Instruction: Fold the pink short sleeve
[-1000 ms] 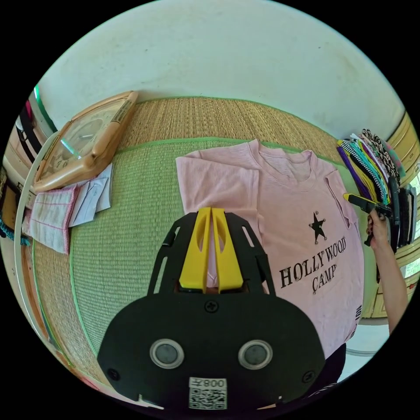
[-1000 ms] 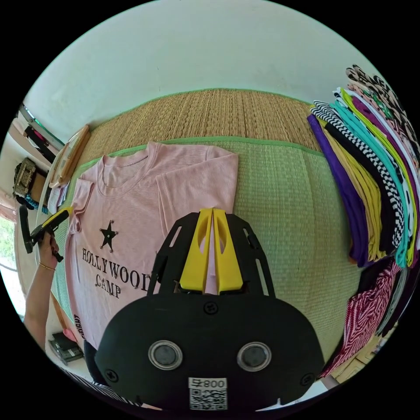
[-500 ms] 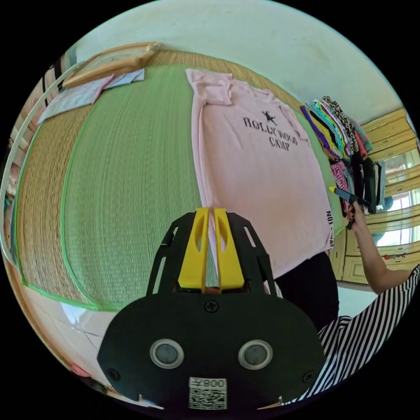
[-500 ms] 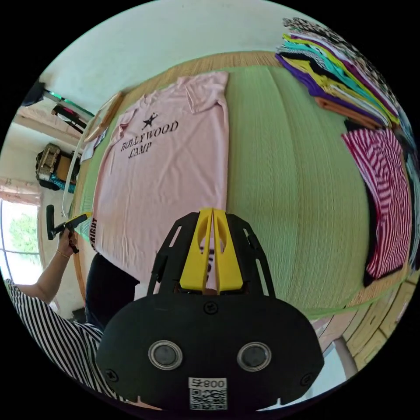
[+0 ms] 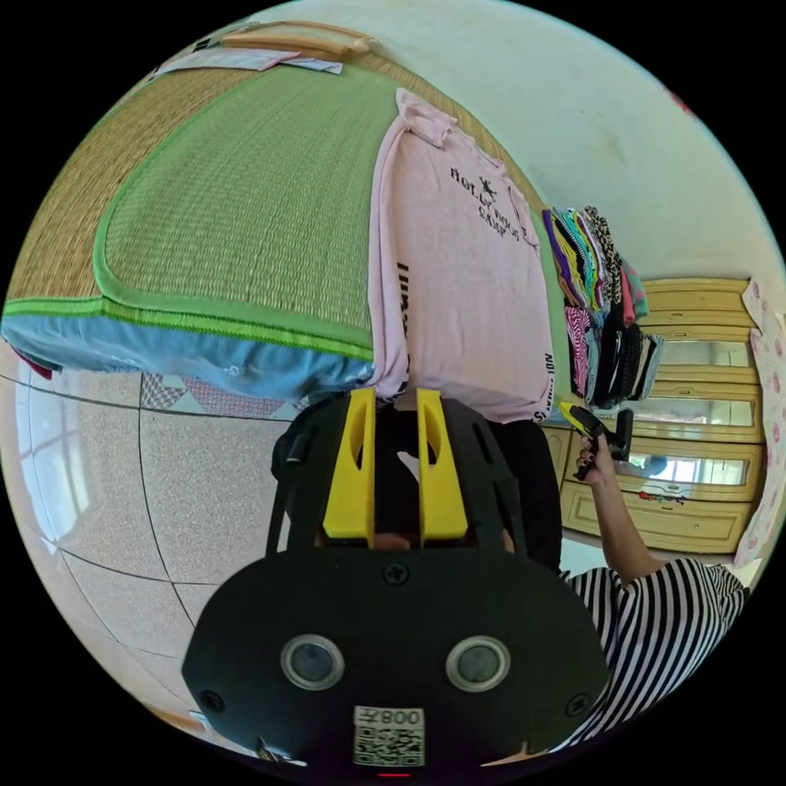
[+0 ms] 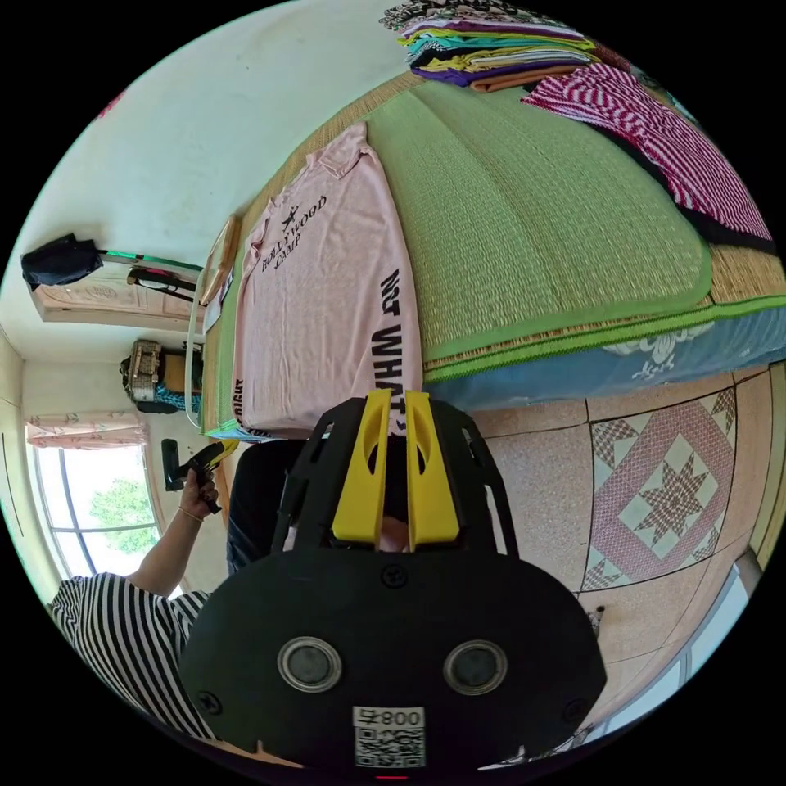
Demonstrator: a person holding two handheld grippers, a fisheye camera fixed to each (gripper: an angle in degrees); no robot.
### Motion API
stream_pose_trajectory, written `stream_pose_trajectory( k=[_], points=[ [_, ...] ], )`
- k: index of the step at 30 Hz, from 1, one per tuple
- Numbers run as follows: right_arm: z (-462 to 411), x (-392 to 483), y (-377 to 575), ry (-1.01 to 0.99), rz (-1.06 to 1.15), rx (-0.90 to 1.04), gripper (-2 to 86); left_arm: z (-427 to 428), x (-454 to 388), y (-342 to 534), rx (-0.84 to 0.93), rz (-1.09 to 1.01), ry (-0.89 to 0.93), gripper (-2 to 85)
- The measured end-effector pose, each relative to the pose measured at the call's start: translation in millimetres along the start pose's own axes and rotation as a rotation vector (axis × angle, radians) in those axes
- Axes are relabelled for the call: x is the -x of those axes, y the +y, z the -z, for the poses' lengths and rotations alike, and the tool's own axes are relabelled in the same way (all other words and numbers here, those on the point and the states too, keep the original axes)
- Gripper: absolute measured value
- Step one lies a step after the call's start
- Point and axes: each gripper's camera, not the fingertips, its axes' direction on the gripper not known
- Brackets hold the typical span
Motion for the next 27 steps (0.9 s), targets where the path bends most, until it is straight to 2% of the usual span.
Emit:
stream_pose_trajectory(
  k=[6, 11, 18, 27],
  points=[
    [-7, -16, 47, -0.025, -0.029, 0.031, 5.3, -38, 7, 32, 0.068, 0.018, -0.056, 9.6],
    [-14, -17, 75, -0.042, -0.034, 0.058, 5.5, -59, -7, 40, 0.054, -0.004, -0.057, 9.3],
    [-24, -5, 91, -0.018, -0.018, 0.096, 5.8, -84, -29, 50, 0.059, 0.008, -0.204, 1.7],
    [-37, -1, 103, 0.003, -0.039, 0.095, 6.6, -73, -16, 90, -0.010, 0.088, -0.098, 1.9]
  ],
)
